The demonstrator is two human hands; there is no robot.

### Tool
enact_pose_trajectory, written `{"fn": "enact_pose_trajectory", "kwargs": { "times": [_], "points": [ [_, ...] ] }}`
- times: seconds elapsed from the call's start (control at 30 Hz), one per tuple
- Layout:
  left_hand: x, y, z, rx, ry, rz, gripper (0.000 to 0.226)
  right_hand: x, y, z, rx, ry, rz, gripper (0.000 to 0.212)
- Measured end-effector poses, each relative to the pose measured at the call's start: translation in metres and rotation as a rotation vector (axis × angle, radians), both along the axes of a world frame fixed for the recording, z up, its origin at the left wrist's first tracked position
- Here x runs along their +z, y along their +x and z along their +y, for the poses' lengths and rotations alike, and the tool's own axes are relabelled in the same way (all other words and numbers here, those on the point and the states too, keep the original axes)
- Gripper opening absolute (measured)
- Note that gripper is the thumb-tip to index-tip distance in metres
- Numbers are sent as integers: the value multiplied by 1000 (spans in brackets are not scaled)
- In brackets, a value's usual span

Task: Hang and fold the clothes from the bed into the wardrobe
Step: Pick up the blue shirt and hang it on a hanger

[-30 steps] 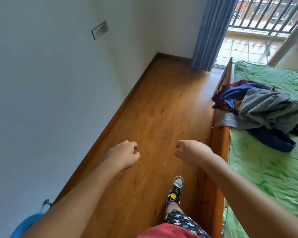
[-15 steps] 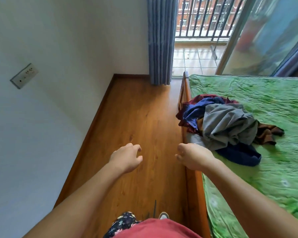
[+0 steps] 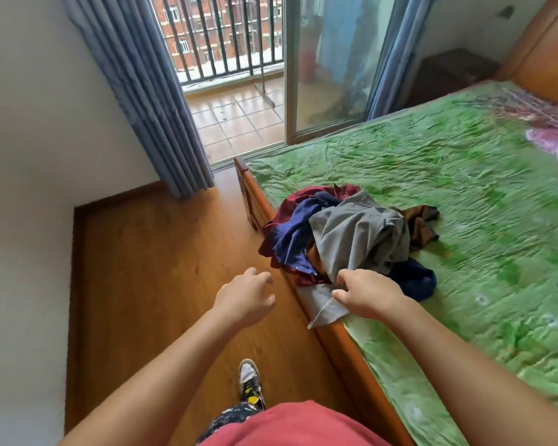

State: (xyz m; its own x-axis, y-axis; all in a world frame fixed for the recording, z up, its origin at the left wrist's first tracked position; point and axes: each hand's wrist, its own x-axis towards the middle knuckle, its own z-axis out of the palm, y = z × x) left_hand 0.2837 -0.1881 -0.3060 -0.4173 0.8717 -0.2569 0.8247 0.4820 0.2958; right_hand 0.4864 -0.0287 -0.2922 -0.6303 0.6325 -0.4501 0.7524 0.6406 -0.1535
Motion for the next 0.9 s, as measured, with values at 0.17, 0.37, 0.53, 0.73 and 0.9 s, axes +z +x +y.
{"fn": "enact_pose_trajectory", "kwargs": {
  "times": [0.17, 0.37, 0.53, 0.73, 0.9],
  "points": [
    [-4, -78, 63, -148, -12, -1, 37, 2, -58, 28, -169, 4, 3, 28],
    [-13, -117, 129, -312, -95, -33, 40, -13, -82, 60, -286, -30, -38, 33],
    [-31, -133, 198, -403, -171, -42, 42, -33, -93, 113, -375, -69, -41, 34],
    [-33, -149, 281, -482, -226, -28, 19, -50, -108, 196, -425, -157, -77, 39],
    [-34, -160, 339, -502, -254, -20, 38, -56, -114, 244, -449, -156, -83, 42]
  ]
}}
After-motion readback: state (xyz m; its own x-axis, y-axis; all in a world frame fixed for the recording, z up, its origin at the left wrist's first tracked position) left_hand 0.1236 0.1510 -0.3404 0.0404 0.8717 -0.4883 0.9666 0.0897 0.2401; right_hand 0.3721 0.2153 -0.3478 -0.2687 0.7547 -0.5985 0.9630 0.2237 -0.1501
